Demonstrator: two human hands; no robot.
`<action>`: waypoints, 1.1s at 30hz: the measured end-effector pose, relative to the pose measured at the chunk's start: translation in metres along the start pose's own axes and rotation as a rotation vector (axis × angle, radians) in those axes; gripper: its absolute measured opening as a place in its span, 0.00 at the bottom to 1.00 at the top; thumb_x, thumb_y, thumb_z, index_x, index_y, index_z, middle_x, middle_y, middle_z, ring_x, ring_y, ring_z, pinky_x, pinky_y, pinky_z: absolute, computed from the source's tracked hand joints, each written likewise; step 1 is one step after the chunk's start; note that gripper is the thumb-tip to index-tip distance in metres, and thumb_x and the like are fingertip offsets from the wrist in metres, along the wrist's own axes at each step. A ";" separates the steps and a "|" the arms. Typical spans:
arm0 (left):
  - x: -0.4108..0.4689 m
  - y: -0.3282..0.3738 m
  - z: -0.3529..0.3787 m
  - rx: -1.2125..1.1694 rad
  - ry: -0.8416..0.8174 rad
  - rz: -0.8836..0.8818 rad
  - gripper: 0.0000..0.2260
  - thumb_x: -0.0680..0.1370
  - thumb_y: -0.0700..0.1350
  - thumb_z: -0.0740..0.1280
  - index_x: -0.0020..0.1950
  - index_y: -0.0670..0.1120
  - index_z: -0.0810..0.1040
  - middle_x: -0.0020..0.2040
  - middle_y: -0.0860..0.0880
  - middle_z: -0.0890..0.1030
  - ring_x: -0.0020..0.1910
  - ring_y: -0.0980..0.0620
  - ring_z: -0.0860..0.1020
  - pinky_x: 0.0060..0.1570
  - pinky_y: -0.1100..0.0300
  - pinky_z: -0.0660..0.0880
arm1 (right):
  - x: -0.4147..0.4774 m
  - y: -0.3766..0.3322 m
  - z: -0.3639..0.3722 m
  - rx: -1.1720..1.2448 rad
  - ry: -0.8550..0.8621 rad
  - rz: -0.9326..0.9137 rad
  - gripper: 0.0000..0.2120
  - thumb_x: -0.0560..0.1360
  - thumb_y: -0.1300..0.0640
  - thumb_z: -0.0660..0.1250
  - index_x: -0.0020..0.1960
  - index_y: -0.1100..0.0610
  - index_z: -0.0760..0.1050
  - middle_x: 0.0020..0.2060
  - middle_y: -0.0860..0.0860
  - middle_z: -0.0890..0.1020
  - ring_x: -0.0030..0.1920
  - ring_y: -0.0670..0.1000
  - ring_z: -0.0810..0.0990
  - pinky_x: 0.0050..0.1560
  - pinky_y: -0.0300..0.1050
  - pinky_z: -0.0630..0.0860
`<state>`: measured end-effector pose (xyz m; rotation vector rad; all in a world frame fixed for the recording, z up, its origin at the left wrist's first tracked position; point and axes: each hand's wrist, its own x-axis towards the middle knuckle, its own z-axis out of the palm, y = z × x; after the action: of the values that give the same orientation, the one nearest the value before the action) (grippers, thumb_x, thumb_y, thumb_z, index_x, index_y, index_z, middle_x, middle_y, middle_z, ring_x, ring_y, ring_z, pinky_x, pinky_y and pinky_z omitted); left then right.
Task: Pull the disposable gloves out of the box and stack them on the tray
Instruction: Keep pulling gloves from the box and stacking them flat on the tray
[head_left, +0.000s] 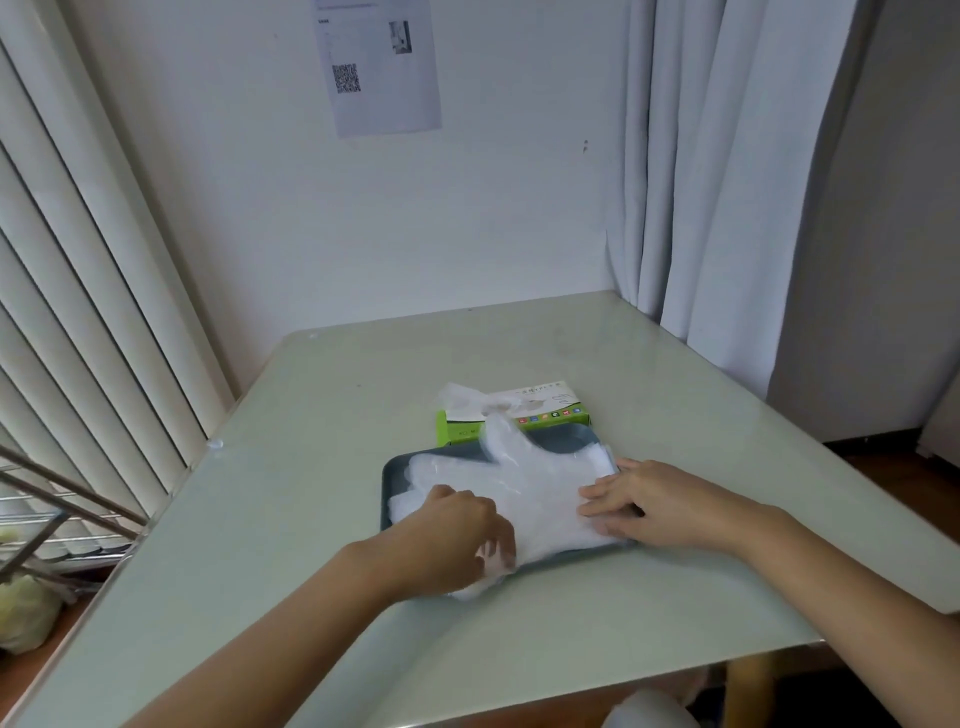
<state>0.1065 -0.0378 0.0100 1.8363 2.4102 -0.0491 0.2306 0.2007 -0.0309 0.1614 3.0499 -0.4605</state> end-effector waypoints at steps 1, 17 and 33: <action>-0.005 -0.002 -0.004 0.044 -0.040 -0.010 0.16 0.77 0.40 0.61 0.59 0.56 0.79 0.54 0.54 0.78 0.54 0.51 0.74 0.58 0.58 0.65 | 0.000 -0.001 -0.002 0.013 -0.004 0.009 0.15 0.77 0.42 0.62 0.63 0.38 0.75 0.70 0.38 0.69 0.73 0.41 0.60 0.74 0.39 0.55; 0.051 0.005 0.021 -0.328 -0.024 -0.227 0.31 0.83 0.55 0.55 0.79 0.44 0.44 0.80 0.47 0.48 0.78 0.50 0.49 0.74 0.57 0.47 | 0.036 -0.051 0.019 0.120 0.039 0.032 0.28 0.82 0.51 0.56 0.78 0.54 0.50 0.78 0.51 0.52 0.77 0.47 0.49 0.73 0.37 0.46; -0.001 -0.044 0.015 -0.123 -0.276 -0.415 0.42 0.75 0.69 0.59 0.79 0.54 0.42 0.80 0.50 0.44 0.77 0.45 0.52 0.73 0.54 0.52 | 0.040 -0.041 0.013 -0.029 -0.173 0.124 0.42 0.74 0.31 0.58 0.78 0.46 0.41 0.77 0.45 0.39 0.77 0.50 0.38 0.75 0.49 0.40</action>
<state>0.0652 -0.0521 -0.0062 1.1676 2.4818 -0.1722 0.1864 0.1613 -0.0341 0.2912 2.8554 -0.4000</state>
